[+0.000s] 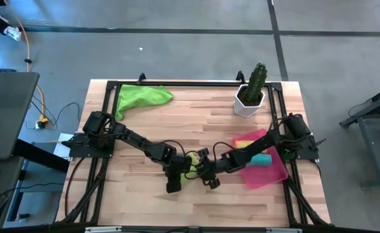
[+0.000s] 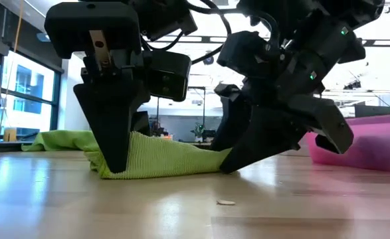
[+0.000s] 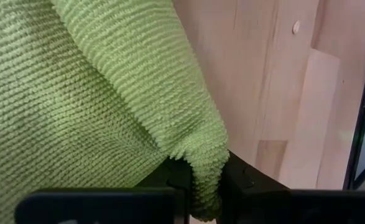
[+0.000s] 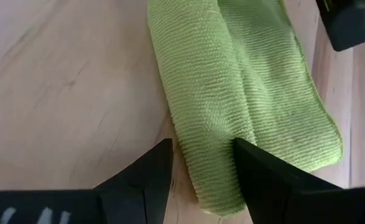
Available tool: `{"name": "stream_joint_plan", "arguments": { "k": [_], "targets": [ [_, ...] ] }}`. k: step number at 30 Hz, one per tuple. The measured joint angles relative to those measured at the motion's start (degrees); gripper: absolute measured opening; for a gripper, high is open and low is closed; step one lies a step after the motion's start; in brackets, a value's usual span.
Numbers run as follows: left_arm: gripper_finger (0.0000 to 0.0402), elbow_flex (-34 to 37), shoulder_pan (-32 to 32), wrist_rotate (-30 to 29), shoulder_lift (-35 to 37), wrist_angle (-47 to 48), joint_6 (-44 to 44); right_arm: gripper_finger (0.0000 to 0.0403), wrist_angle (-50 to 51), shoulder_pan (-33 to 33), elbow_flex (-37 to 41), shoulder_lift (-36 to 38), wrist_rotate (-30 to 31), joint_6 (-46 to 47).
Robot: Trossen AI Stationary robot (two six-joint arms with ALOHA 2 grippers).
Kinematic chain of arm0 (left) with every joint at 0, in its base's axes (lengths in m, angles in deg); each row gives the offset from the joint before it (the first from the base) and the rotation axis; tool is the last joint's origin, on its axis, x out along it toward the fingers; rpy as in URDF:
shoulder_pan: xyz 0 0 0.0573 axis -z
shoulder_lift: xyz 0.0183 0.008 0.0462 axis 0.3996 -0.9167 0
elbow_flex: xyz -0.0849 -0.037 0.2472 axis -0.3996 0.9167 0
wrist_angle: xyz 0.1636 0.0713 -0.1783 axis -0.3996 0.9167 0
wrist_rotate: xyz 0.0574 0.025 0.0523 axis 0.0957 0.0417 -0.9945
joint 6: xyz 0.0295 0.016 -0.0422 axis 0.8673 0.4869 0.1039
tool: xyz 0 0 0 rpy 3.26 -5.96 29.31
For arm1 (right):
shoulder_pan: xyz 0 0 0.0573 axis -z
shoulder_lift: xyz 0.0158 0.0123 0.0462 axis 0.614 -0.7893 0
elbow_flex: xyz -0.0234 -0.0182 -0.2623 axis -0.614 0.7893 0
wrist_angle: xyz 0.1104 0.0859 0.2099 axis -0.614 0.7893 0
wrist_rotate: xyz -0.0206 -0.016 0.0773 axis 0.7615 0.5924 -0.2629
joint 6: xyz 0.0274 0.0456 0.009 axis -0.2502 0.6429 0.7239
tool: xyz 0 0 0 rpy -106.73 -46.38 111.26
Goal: Roll microfiber towels into tight, uniform cylinder then place into a basket
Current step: Roll the bottom light green microfiber towel
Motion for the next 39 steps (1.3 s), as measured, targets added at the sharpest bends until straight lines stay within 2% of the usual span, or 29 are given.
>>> {"name": "stream_joint_plan", "arguments": {
  "k": [3,8,17,20,23,27,29,34,39],
  "targets": [
    [0.0027,0.00,-0.02,0.04,0.00,0.00,0.65,0.0165,-0.09,0.31,-0.07,-1.19,-0.67,-0.59],
    [0.0040,-0.02,0.02,0.08,0.00,0.07,-0.12,0.0152,0.29,0.89,-0.07,-1.39,-1.49,3.58],
    [0.0106,-0.07,0.09,-0.86,0.39,0.74,0.03,0.0013,2.08,3.22,-0.11,-1.35,-7.49,10.16],
    [0.0128,-0.11,0.03,-1.88,0.48,2.61,0.33,0.0017,2.07,3.85,-0.11,-1.34,-10.67,12.70],
    [0.0141,-0.56,0.00,-3.15,2.17,7.02,1.87,0.0014,1.75,4.89,-0.11,-1.34,-17.22,14.96],
    [0.0145,-2.50,0.44,-9.20,5.04,14.96,5.64,0.0005,1.56,6.86,0.01,-1.48,-26.92,19.32],
    [0.0145,-3.88,0.87,-14.67,7.42,18.08,7.44,0.0006,1.45,8.23,0.12,-1.57,-32.31,22.69],
    [0.0145,-4.15,3.69,-25.35,10.12,18.36,8.44,0.0004,1.13,12.04,0.33,-1.80,-45.35,32.12],
    [0.0145,-4.26,9.22,-29.28,10.01,13.03,11.25,0.0003,1.85,15.05,0.24,-1.72,-49.14,39.83]
  ]
}}
